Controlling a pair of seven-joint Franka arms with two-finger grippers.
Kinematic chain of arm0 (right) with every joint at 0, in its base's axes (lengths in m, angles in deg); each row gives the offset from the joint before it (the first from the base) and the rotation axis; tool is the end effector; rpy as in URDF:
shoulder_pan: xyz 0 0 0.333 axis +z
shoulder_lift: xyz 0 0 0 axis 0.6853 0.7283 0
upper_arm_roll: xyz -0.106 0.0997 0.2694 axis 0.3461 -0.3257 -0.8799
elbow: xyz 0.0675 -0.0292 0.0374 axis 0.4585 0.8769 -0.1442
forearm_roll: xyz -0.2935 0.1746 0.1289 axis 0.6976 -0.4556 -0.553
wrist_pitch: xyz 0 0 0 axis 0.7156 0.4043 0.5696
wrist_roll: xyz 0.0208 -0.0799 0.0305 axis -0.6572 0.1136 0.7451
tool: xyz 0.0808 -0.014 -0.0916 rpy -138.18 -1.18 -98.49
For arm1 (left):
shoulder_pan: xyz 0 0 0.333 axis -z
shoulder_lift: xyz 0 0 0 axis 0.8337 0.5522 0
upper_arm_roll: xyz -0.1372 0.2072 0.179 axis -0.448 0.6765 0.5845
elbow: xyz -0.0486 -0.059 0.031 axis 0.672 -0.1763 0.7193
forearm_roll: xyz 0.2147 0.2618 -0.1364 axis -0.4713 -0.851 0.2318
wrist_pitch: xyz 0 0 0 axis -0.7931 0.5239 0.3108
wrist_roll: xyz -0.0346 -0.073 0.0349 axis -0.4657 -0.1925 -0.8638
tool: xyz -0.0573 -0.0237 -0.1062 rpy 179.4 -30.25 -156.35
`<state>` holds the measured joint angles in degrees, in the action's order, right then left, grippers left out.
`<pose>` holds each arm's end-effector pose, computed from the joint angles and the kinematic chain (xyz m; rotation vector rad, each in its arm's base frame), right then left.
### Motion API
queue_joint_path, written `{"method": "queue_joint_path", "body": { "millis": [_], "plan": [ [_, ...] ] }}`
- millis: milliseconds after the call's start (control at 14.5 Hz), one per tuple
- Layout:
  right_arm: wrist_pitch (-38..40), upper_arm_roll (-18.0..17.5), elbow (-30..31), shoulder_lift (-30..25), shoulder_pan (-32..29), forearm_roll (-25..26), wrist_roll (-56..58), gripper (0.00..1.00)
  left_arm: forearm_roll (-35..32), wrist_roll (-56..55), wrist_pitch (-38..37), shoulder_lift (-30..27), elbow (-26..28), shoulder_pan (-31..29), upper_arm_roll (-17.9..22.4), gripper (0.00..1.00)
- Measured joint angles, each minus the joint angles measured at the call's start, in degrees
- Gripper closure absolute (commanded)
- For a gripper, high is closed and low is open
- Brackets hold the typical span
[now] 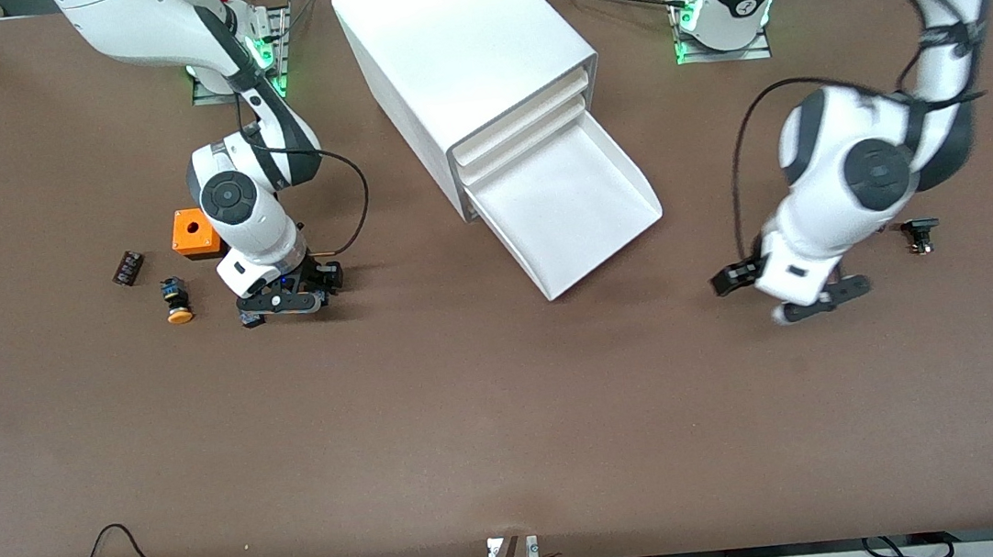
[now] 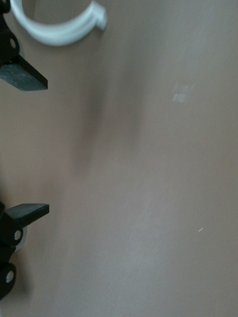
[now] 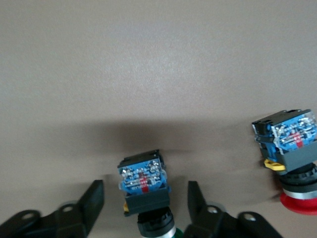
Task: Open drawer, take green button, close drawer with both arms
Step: 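Place the button with the right gripper while the left gripper closes the drawer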
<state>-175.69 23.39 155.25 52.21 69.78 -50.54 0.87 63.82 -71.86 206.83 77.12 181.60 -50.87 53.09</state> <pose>0.5059 0.1919 0.1942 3.1009 -0.1389 0.1071 0.5955 -0.1504 0.3100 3.0727 0.5159 -0.0193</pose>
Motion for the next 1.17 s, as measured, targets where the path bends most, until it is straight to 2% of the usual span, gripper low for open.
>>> {"method": "queue_joint_path", "body": {
  "millis": [138, 345, 759, 897, 1034, 1172],
  "plan": [
    [4.88, 0.0, -3.05, -1.01, -0.02, 0.0, -1.21, 0.0, 0.0, -9.29, 7.68, 2.67, 2.95, 3.43, -0.1, 0.0],
    [18.36, 0.04, -11.04, -3.64, -0.12, -0.01, -2.03, 0.0, 0.0, -19.31, 15.67, 5.92, 7.06, 8.42, -0.21, 0.0],
    [39.13, 0.88, -27.0, -7.36, -1.9, 0.01, -2.33, 0.0, 0.0, -25.58, 16.64, 6.27, 9.62, 14.67, -0.45, 0.0],
    [45.69, 0.82, -32.76, -7.52, -4.65, 0.02, -2.27, 0.0, 0.0, -25.52, 16.6, 5.91, 10.57, 14.65, -2.25, 0.0],
    [49.83, -0.16, -36.72, -7.66, -8.44, 0.03, -1.96, 0.0, 0.0, -25.52, 16.56, 4.93, 12.75, 14.77, -6.12, 0.0],
    [52.68, -4.6, -38.69, -8.09, -14.83, 1.17, -0.13, 0.0, 0.0, -25.58, 16.08, 3.41, 14.93, 15.04, -9.92, 0.0]
  ]
}}
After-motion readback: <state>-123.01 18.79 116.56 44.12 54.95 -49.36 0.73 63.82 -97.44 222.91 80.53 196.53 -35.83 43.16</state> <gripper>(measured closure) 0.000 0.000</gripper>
